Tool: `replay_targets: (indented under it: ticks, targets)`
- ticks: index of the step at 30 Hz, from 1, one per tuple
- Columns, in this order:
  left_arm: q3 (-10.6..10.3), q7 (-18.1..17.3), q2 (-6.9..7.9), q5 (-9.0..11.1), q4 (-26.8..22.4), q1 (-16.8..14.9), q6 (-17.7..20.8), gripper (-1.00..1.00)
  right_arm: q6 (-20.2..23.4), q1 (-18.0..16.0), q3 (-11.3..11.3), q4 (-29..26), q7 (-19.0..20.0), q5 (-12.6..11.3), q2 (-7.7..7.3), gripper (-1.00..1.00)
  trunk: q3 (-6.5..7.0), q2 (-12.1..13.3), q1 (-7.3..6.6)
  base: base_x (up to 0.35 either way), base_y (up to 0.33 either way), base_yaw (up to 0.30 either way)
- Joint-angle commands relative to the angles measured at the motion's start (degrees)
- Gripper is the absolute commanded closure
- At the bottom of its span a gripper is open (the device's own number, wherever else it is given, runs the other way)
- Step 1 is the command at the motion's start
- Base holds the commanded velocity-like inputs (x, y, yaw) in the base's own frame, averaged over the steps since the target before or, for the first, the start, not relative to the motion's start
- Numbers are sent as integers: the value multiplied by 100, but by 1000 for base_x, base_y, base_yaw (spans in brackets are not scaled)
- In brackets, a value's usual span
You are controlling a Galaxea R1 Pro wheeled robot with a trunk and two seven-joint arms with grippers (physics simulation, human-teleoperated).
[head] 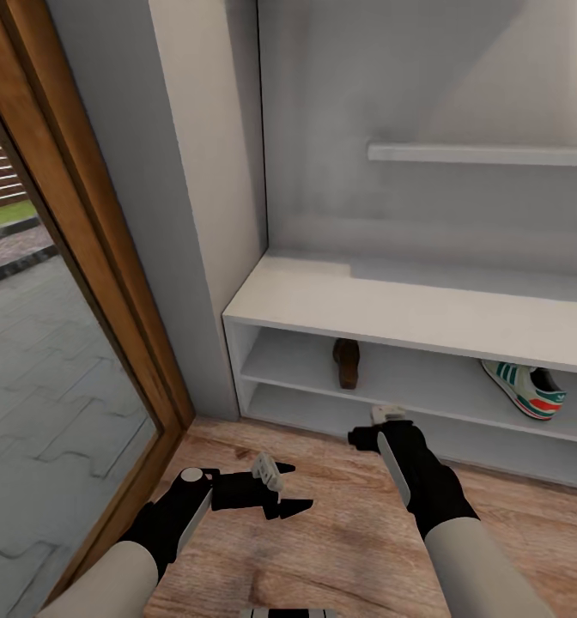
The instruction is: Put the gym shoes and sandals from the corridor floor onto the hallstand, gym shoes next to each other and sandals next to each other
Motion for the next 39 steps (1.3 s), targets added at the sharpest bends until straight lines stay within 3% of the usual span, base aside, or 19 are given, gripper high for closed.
replay_targets:
  ticks: [1,7,15,30,34,39]
  targets:
    - [6,-16,-1,-22,-6,-2,7,-100,-22,-2,11,-6,-37,-22,-3,-100,-5,-2,-1,0,0,0]
    - [6,-16,-1,-22,-9,-2,7,-100,-307,-3,11,-7,-44,-20,-1,-100,-5,-2,-1,0,0,0]
    - [6,-16,9,-22,-6,-2,7,-100,-349,5,18,-1,-55,-25,0,-100,5,-2,-1,0,0,-32]
    - [36,-9,194,-22,-16,-2,7,-100,-356,34,8,28,-38,-31,-1,-100,99,-2,-1,0,0,-207]
    - [43,6,213,-22,-18,-2,7,-100,-535,34,15,47,-41,-38,2,-100,125,-2,-1,0,0,-223]
    - [41,71,213,-22,-18,-2,7,-100,-788,34,19,73,-56,-43,2,-100,269,5,-14,0,0,-223]
